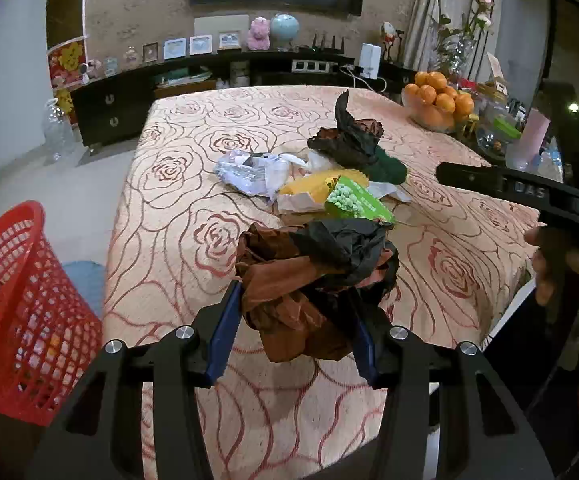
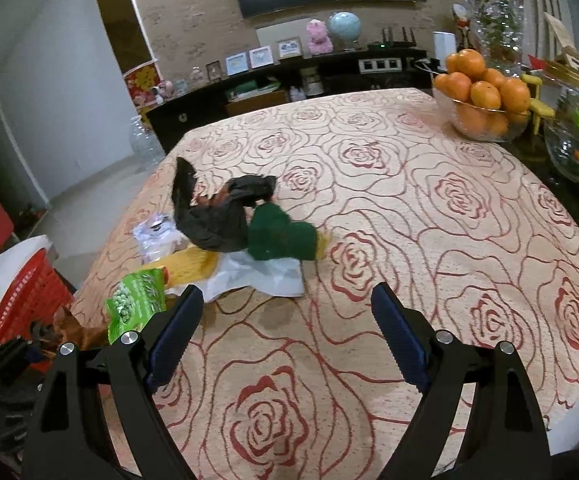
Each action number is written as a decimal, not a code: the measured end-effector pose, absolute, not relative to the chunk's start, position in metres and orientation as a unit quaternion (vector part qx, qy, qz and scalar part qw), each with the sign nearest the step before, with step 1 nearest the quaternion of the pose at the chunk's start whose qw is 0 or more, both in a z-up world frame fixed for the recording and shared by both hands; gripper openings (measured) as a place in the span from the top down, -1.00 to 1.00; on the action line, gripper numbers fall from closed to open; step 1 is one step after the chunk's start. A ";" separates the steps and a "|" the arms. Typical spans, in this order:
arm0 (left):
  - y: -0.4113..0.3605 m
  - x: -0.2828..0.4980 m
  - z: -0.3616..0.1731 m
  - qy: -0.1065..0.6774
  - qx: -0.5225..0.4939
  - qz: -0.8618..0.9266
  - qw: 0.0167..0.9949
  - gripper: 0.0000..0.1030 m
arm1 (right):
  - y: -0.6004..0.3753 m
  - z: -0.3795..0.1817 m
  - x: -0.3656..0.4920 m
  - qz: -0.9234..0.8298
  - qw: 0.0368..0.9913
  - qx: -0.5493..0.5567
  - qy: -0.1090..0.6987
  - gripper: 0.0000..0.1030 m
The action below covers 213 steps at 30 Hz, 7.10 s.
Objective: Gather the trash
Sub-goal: 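Grasp the brown paper bundle with the left tool, then grasp the green snack bag with the right tool while the left tool holds the brown bundle, then carry both items over the red wastebasket and open both tools to drop them, then return both tools from the wastebasket to the trash pile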
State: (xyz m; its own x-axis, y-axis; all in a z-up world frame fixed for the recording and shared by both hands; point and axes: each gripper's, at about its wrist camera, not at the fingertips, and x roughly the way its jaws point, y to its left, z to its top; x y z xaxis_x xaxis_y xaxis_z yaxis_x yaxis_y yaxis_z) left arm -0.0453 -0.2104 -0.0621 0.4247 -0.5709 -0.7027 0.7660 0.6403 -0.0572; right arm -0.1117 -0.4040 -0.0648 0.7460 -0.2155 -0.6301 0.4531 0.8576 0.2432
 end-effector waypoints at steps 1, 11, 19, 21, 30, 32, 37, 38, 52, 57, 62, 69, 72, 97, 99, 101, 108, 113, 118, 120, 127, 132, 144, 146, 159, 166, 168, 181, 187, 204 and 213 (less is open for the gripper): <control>-0.207 -0.047 -0.061 0.355 0.136 -0.402 0.833 0.07 | -0.403 -0.065 -0.111 -0.180 0.915 0.193 0.306 -0.62; -0.177 -0.055 -0.055 0.360 0.107 -0.391 0.840 0.07 | -0.383 -0.066 -0.100 -0.149 0.924 0.165 0.312 -0.62; -0.148 -0.041 -0.035 0.334 0.059 -0.337 0.878 0.07 | -0.356 -0.071 -0.085 -0.102 0.931 0.135 0.322 -0.62; -0.144 -0.039 -0.032 0.322 0.063 -0.313 0.891 0.07 | -0.346 -0.073 -0.080 -0.089 0.933 0.126 0.326 -0.62; -0.135 -0.034 -0.030 0.315 0.065 -0.295 0.900 0.07 | -0.314 -0.092 -0.053 -0.055 0.927 0.097 0.359 -0.62; -0.133 -0.033 -0.029 0.314 0.063 -0.294 0.901 0.07 | -0.307 -0.095 -0.050 -0.058 0.927 0.081 0.362 -0.62; -0.130 -0.032 -0.030 0.315 0.059 -0.290 0.902 0.07 | -0.303 -0.104 -0.047 -0.076 0.921 0.068 0.377 -0.45; -0.130 -0.032 -0.031 0.315 0.058 -0.289 0.902 0.07 | -0.304 -0.105 -0.046 -0.076 0.919 0.070 0.380 -0.35; -0.127 -0.030 -0.030 0.313 0.058 -0.280 0.906 0.07 | -0.313 -0.099 -0.054 -0.074 0.922 0.073 0.372 0.17; -0.126 -0.030 -0.030 0.311 0.057 -0.275 0.908 0.07 | -0.314 -0.089 -0.065 -0.074 0.929 0.082 0.355 0.19; -0.124 -0.031 -0.025 0.303 0.056 -0.271 0.912 0.07 | -0.324 -0.075 -0.077 -0.084 0.934 0.097 0.333 0.19; -0.120 -0.031 -0.008 0.282 0.061 -0.261 0.921 0.07 | -0.342 -0.054 -0.088 -0.121 0.941 0.098 0.300 0.19; -0.113 -0.028 0.004 0.268 0.060 -0.250 0.929 0.07 | -0.349 -0.049 -0.090 -0.131 0.941 0.103 0.296 0.19; -0.018 0.028 0.030 0.256 0.025 -0.101 0.961 0.07 | -0.284 0.007 -0.033 -0.037 0.955 0.096 0.277 0.19; -0.011 0.032 0.026 0.263 0.010 -0.098 0.960 0.07 | -0.268 0.010 -0.020 -0.013 0.955 0.093 0.280 0.19; -0.008 0.035 0.021 0.268 0.008 -0.092 0.959 0.07 | -0.249 0.012 -0.008 0.009 0.955 0.088 0.284 0.19; -0.002 0.047 0.011 0.285 0.010 -0.077 0.955 0.07 | -0.196 0.013 0.032 0.072 0.949 0.073 0.298 0.19; 0.002 0.052 0.007 0.293 0.011 -0.069 0.954 0.07 | -0.164 0.012 0.053 0.100 0.944 0.065 0.306 0.19; 0.006 0.055 0.003 0.304 0.005 -0.067 0.950 0.07 | -0.141 0.004 0.067 0.122 0.937 0.067 0.321 0.18; 0.006 0.056 0.003 0.306 0.001 -0.067 0.950 0.03 | -0.138 0.001 0.071 0.128 0.934 0.071 0.327 0.17; 0.011 0.059 0.002 0.314 -0.006 -0.074 0.947 -0.11 | -0.139 -0.005 0.079 0.146 0.923 0.101 0.342 -0.19; 0.015 0.059 0.003 0.310 -0.017 -0.075 0.948 -0.41 | -0.143 -0.001 0.073 0.138 0.926 0.110 0.335 -0.30; 0.014 0.051 0.010 0.285 -0.023 -0.071 0.956 -0.54 | -0.157 -0.001 0.052 0.100 0.939 0.088 0.318 -0.30; 0.013 0.051 0.010 0.282 -0.021 -0.071 0.957 -0.54 | -0.159 -0.001 0.051 0.096 0.939 0.089 0.318 -0.30; 0.010 0.046 0.009 0.271 -0.008 -0.078 0.959 -0.54 | -0.202 -0.003 0.008 0.039 0.946 0.085 0.309 -0.38; -0.004 0.041 0.007 0.270 0.015 -0.086 0.959 -0.54 | -0.263 -0.015 -0.033 -0.029 0.946 0.079 0.313 -0.42; -0.009 0.039 0.007 0.269 0.024 -0.090 0.959 -0.54 | -0.288 -0.019 -0.046 -0.054 0.944 0.084 0.315 -0.44; -0.047 0.032 0.000 0.282 0.068 -0.118 0.950 -0.54 | -0.377 -0.054 -0.091 -0.162 0.922 0.157 0.315 -0.53; -0.071 0.028 0.002 0.281 0.077 -0.142 0.946 -0.54 | -0.383 -0.059 -0.096 -0.166 0.919 0.163 0.319 -0.54; -0.201 0.055 -0.011 0.336 0.113 -0.257 0.899 -0.69 | -0.386 -0.056 -0.098 -0.163 0.917 0.178 0.316 -0.55; -0.283 0.092 -0.035 0.396 0.121 -0.278 0.866 -0.69 | -0.390 -0.061 -0.096 -0.157 0.912 0.193 0.325 -0.55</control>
State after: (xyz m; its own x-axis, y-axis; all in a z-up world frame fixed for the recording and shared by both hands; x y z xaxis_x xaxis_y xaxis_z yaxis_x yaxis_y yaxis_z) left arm 0.0918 -0.2830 -0.0348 0.5309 -0.3865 -0.7541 0.5785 0.8156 -0.0108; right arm -0.0961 -0.3900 -0.0613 0.7396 -0.1603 -0.6537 0.4113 0.8764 0.2504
